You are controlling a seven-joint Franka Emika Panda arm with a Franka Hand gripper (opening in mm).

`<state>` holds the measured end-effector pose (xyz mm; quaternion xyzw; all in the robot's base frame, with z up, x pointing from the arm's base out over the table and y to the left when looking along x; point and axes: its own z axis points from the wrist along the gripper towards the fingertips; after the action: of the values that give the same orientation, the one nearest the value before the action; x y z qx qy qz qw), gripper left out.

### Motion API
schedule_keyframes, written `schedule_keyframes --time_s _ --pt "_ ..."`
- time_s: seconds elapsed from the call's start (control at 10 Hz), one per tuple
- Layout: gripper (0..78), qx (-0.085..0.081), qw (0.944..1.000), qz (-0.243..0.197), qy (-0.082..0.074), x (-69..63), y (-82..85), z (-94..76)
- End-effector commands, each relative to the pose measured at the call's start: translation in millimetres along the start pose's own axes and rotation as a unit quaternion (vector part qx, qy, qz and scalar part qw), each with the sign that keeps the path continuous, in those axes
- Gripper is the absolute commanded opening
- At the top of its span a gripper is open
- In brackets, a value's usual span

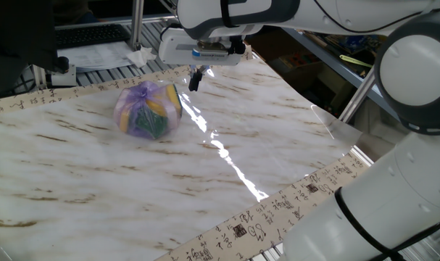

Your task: Pick up a bag of things

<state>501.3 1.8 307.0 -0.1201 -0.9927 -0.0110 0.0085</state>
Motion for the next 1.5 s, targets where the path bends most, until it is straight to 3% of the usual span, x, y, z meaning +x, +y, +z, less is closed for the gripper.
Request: schedule_keyframes --time_s 0.1,0.7,1.0,1.4,1.5 --pt "0.0 -0.021 0.9974 0.068 0.013 -0.5 0.1 -1.3" --pt "0.0 -0.018 0.9966 0.076 0.022 -0.5 0.1 -1.3" --pt "0.0 -0.029 0.997 0.07 0.019 -3.9 0.5 1.0" --pt "0.0 -0.007 0.9953 0.096 0.014 -47.6 35.0 10.9" --pt "0.0 -0.007 0.995 0.098 0.014 -50.3 37.3 11.2"
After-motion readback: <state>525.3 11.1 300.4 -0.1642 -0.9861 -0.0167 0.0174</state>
